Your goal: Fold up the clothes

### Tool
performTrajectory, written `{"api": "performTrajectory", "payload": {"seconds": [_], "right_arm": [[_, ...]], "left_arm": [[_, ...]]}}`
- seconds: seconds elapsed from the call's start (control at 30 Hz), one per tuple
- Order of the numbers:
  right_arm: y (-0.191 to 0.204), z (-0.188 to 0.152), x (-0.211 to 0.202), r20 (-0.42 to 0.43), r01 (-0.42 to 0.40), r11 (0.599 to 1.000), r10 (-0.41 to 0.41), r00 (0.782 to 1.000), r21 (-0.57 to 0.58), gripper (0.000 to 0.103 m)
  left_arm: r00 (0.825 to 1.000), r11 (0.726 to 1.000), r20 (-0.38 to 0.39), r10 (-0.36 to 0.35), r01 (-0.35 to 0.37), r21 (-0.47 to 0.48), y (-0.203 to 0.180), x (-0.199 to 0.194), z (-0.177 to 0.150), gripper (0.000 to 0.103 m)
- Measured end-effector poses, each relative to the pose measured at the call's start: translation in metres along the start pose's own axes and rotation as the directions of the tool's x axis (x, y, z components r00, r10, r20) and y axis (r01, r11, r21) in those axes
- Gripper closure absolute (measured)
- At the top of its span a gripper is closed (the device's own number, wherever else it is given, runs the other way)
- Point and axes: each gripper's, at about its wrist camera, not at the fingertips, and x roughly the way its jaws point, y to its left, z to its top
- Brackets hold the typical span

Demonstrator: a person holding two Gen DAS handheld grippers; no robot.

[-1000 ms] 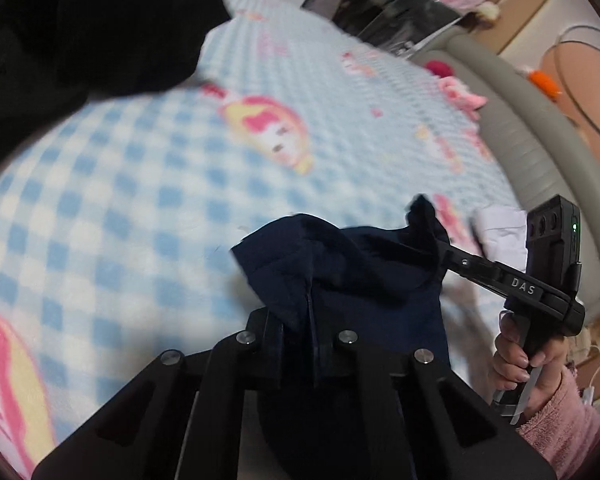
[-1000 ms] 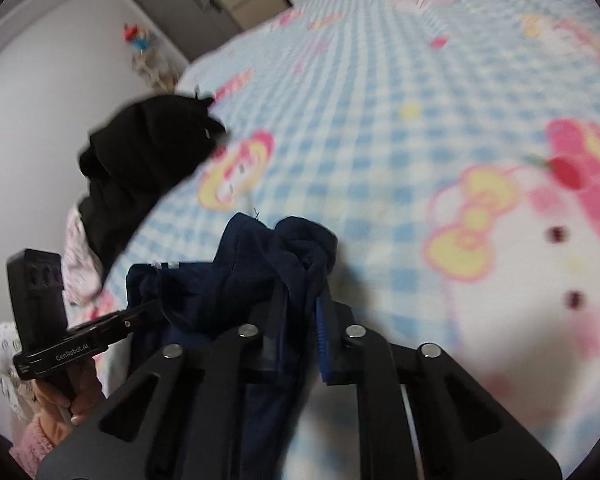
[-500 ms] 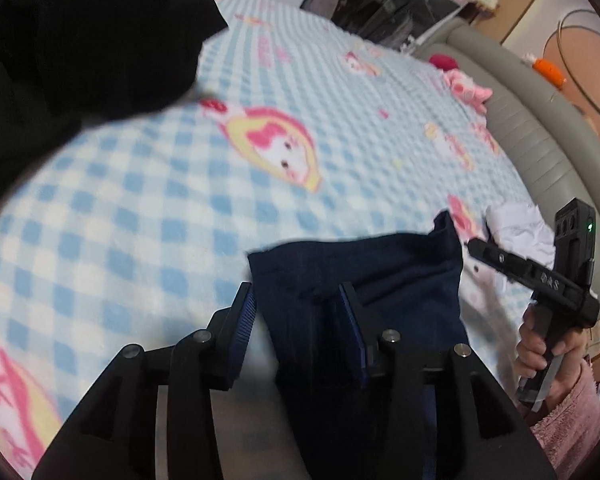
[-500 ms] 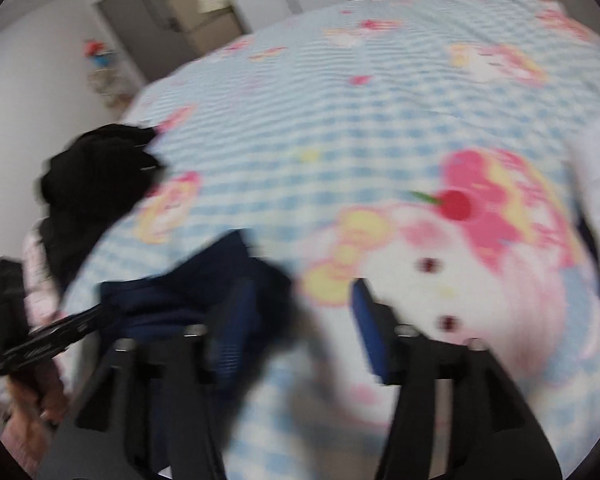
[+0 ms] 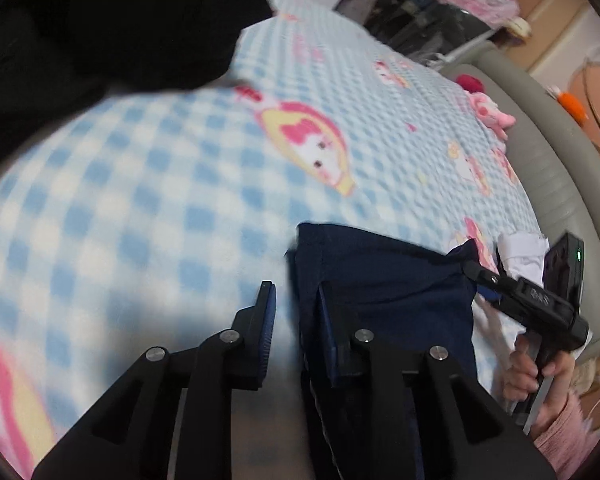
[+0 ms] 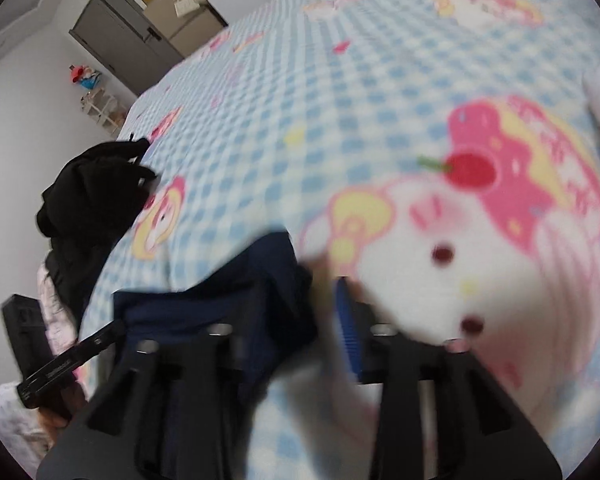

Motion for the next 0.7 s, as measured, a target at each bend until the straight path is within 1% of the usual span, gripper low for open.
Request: {"api": "performTrajectory", "payload": {"seconds": [0.03,0.1,0.17,0.23,0.27,0.33,0.4,0.43,0.5,0.57,0.67,0.7], "right_arm": [[0.003,-0.008,-0.009,0.008,-0.009,1.000,0.009,1.000,-0.008,0.054],[0.010,-0.026,-0.026,0.023,-0.028,0.999,0.028,0.999,-0.024,0.053],[0.017,-0.059,-0.046,0.023,-0.063,0.998,0.063,0.998,-0.018,0.051],[0.024,-0.095,-0.061,-0.011,-0.102,0.994,0.102,0.995,-0.026,0.050],[0.029,-0.109,-0.065,-0.023,-0.101,0.994,0.100,0.995,-0.042,0.050],[0.038,-0.143,-0.072,-0.038,-0.073,0.994,0.070,0.997,-0.085,0.050],[0.041,-0.166,-0.075,-0.036,-0.074,0.994,0.071,0.997,-0.083,0.050],[0.040,-0.176,-0.074,-0.049,-0.085,0.994,0.082,0.995,-0.067,0.050],[0.043,-0.185,-0.076,-0.072,-0.079,0.993,0.073,0.995,-0.084,0.050],[0.052,-0.188,-0.077,-0.064,-0.065,0.991,0.058,0.996,-0.115,0.050],[0.049,-0.194,-0.072,-0.075,-0.061,0.996,0.055,0.996,-0.071,0.050],[0.048,-0.197,-0.071,-0.078,-0.059,0.997,0.054,0.995,-0.057,0.050]], "left_arm": [[1.000,1.000,0.001,-0.011,0.011,-0.008,0.000,-0.008,-0.006,0.071],[0.999,0.999,-0.019,-0.050,0.050,-0.014,-0.004,-0.028,-0.022,0.059],[0.996,0.996,-0.028,-0.087,0.086,-0.027,-0.011,-0.044,-0.044,0.056],[0.993,0.992,-0.031,-0.116,0.115,-0.041,-0.017,-0.059,-0.067,0.054],[0.993,0.992,-0.036,-0.116,0.114,-0.051,-0.019,-0.063,-0.077,0.054],[0.995,0.994,-0.050,-0.087,0.083,-0.077,-0.023,-0.065,-0.097,0.054],[0.998,0.994,-0.053,-0.045,0.040,-0.100,-0.023,-0.068,-0.114,0.054],[0.998,0.994,-0.051,-0.024,0.018,-0.110,-0.023,-0.069,-0.122,0.054],[0.998,0.993,-0.068,-0.019,0.011,-0.117,-0.023,-0.071,-0.135,0.053],[0.996,0.994,-0.087,-0.024,0.015,-0.109,-0.025,-0.070,-0.143,0.053],[0.993,0.996,-0.111,-0.030,0.020,-0.090,-0.028,-0.068,-0.151,0.053],[0.993,0.997,-0.111,-0.031,0.023,-0.076,-0.030,-0.067,-0.150,0.054]]}}
